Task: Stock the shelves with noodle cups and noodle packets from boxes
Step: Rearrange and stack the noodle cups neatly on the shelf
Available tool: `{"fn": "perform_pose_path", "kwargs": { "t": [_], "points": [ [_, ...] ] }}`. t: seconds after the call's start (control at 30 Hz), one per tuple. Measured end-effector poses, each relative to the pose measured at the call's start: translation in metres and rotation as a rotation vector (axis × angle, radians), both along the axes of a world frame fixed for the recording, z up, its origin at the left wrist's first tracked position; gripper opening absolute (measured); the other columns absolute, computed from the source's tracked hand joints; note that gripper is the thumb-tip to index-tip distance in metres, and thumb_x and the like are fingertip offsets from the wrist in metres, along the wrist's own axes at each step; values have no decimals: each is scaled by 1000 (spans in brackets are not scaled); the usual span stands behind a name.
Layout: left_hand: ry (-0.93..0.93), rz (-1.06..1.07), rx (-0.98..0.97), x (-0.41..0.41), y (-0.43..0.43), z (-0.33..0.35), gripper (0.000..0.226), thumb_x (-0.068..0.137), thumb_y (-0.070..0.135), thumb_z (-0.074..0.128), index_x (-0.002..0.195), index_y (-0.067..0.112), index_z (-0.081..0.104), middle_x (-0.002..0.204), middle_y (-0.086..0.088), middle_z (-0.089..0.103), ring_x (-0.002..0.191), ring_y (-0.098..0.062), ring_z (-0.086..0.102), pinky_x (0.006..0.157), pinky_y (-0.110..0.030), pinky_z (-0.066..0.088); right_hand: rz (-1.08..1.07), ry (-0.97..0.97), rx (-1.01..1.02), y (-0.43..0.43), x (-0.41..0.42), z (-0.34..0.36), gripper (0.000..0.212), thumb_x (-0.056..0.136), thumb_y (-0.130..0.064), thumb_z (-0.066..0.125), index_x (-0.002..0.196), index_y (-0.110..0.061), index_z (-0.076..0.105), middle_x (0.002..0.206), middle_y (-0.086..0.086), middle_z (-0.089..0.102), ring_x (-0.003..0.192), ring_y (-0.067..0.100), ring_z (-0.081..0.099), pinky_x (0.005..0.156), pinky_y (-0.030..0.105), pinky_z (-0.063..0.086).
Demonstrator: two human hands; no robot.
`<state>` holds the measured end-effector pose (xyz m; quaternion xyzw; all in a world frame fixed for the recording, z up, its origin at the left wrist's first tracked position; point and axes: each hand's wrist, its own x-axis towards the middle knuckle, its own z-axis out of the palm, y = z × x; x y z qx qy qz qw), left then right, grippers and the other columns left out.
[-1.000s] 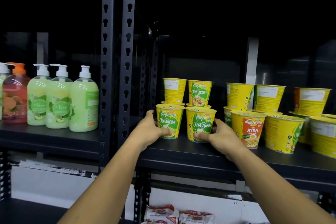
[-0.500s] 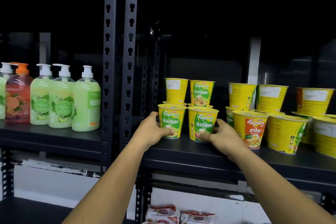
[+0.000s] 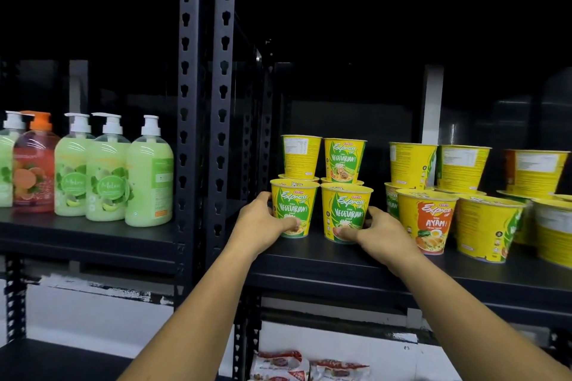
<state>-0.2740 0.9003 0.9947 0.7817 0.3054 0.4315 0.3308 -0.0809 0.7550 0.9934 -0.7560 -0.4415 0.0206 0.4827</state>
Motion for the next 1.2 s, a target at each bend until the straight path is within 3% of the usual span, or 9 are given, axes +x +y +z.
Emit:
{"fn": "perform_pose_path", "kwargs": {
  "t": [0.07, 0.2, 0.37, 0.63, 0.8, 0.93, 1.1, 1.2],
  "points": [
    [-36, 47, 32, -1, -3, 0, 63, 79, 34, 88, 128, 29, 49, 95, 14, 60, 84, 3, 58, 72, -22, 50, -20, -24, 2, 0, 0, -1, 54, 76, -45, 88, 119, -25, 63, 116, -5, 71, 104, 16, 65, 95, 41, 54],
    [-25, 81, 76, -1, -5, -2, 72, 77, 39, 89, 136, 21, 51, 95, 14, 61, 88, -1, 61, 85, -35, 58, -52, -70, -17, 0, -1, -1, 54, 76, -49, 87, 117, -25, 61, 115, -5, 71, 103, 16, 66, 92, 40, 55],
    [11, 63, 56, 0, -4, -1, 55, 77, 33, 89, 122, 25, 59, 94, 12, 67, 87, -3, 64, 70, -22, 50, -74, -90, -18, -3, -3, 0, 60, 75, -50, 88, 119, -23, 58, 116, -3, 68, 103, 17, 64, 88, 37, 53],
    [10, 57, 64, -1, -3, -2, 50, 78, 34, 88, 118, 28, 59, 95, 12, 66, 87, -2, 63, 69, -21, 48, -81, -99, -22, -3, -4, 1, 62, 75, -50, 88, 121, -22, 57, 118, -2, 68, 101, 17, 62, 86, 36, 52],
    [1, 48, 61, 0, -3, -3, 46, 79, 33, 88, 113, 31, 57, 95, 13, 67, 89, -3, 65, 78, -27, 54, -80, -93, -18, -4, -5, 1, 64, 73, -51, 88, 121, -22, 56, 118, -2, 67, 102, 17, 63, 88, 37, 53],
    [2, 43, 74, -1, -3, -3, 45, 79, 33, 88, 112, 32, 56, 95, 14, 67, 88, -1, 64, 74, -23, 51, -83, -88, -15, -4, -4, 1, 65, 73, -51, 88, 122, -22, 56, 119, -1, 67, 104, 18, 63, 88, 37, 53],
    [22, 60, 91, 0, -3, -4, 46, 79, 36, 87, 117, 29, 61, 96, 11, 69, 90, -6, 67, 79, -29, 56, -82, -97, -15, -4, -5, 1, 63, 74, -52, 88, 120, -23, 57, 118, -2, 68, 103, 17, 64, 84, 36, 52],
    [20, 58, 89, -1, -4, -3, 45, 80, 36, 87, 117, 30, 62, 95, 12, 69, 89, -3, 66, 74, -24, 52, -87, -96, -13, -4, -4, 0, 62, 74, -52, 88, 119, -23, 57, 117, -3, 68, 102, 17, 64, 83, 35, 52]
  ]
}}
